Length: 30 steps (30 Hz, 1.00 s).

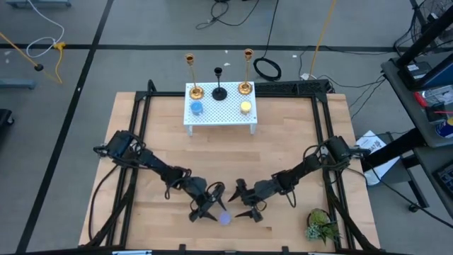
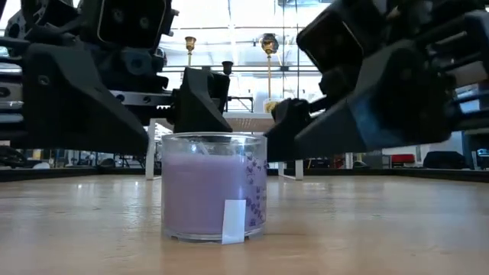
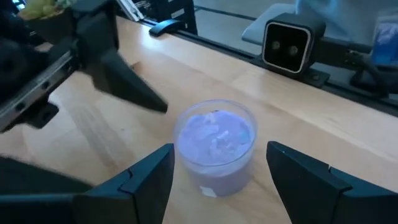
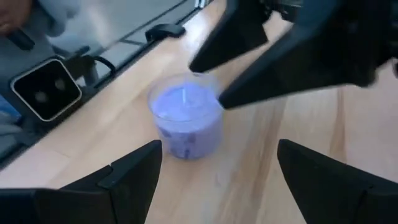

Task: Pick & Place candle stick holders
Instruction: Put the violet scented candle on the shelf aligned with the black candle holder

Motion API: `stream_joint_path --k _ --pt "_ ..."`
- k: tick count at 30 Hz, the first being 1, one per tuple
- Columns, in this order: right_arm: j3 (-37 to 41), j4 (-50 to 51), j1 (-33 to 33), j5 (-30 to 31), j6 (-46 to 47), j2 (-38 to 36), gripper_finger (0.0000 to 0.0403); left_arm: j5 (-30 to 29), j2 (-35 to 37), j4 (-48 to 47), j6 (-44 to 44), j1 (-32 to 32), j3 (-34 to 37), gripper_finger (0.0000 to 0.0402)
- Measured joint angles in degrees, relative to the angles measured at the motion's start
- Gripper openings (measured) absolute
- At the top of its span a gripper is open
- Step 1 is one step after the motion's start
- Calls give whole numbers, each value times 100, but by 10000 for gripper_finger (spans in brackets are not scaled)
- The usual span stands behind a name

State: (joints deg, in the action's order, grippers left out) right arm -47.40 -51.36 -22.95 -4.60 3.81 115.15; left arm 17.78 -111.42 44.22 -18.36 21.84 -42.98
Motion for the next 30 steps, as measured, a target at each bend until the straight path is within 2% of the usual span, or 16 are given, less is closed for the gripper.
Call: stream_joint_path --k 7,14,21,25,30 --pt "2 215 130 4 -2 4 314 37 1 338 -643 -44 0 257" --pt "2 280 195 -1 -2 7 314 383 2 232 -254 -8 0 257" --pt "2 278 267 -13 -39 7 314 692 2 300 -804 -62 -15 256" --pt "2 276 272 -19 -39 7 314 963 2 279 -934 -134 -62 229" --pt "2 276 272 -47 -42 7 314 1054 2 153 -1175 -131 -61 166"
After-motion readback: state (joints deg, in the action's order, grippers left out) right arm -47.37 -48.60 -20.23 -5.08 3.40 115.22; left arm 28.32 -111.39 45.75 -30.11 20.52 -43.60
